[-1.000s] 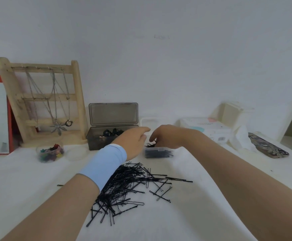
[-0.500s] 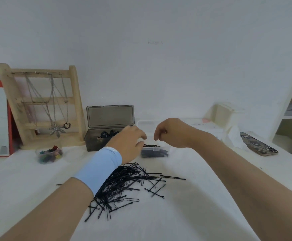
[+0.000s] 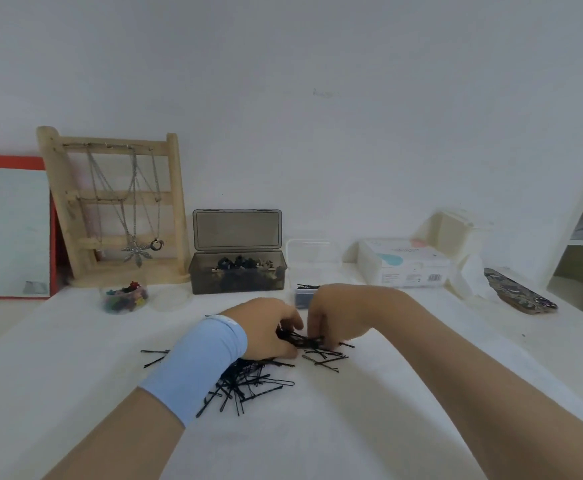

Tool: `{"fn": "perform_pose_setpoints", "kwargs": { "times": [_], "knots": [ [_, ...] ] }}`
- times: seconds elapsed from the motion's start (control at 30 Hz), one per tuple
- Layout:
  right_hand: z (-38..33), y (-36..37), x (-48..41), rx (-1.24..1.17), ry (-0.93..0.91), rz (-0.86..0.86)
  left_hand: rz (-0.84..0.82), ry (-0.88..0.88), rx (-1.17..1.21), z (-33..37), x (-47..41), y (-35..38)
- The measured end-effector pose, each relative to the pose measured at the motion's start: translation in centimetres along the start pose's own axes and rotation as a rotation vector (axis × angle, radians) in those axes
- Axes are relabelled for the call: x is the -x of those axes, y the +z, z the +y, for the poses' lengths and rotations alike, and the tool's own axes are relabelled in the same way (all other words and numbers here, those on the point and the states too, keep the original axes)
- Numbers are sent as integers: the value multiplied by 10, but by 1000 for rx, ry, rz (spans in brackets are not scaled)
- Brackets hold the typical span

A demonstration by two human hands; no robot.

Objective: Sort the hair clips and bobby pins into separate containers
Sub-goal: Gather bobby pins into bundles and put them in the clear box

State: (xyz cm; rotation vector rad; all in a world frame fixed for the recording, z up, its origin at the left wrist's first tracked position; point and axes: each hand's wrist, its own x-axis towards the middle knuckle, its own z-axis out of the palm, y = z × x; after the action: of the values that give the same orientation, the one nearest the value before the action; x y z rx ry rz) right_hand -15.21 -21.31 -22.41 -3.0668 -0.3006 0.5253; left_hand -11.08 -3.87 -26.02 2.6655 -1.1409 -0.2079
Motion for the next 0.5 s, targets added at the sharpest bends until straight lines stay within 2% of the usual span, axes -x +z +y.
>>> {"fn": "perform_pose_setpoints", "kwargs": {
  "times": [0.1,0.17,0.2,0.27,0.33,0.4,0.5],
  "knots": [
    [-7,-6,-2,-259,-82,113,3,-30,28,-8,7,-7],
    [-5,-11,-2,-234,-56,156,-63,-134,-62,-14,12,-13],
    [-3,-12,-1,-178,-25,135,-121,-200,-118,-17,14,-15],
    [-1,-10,2,-84,89,-29,-218,-277,-212,-21,16,-16],
    [-1,-3,2,4,167,-149,-237,-265,-222,-22,16,-15],
    [-1,3,-1,21,141,-126,-199,-203,-167,-20,14,-14],
    [-3,-1,-5,-87,81,-129,-153,-96,-85,-18,12,-14]
  ]
}}
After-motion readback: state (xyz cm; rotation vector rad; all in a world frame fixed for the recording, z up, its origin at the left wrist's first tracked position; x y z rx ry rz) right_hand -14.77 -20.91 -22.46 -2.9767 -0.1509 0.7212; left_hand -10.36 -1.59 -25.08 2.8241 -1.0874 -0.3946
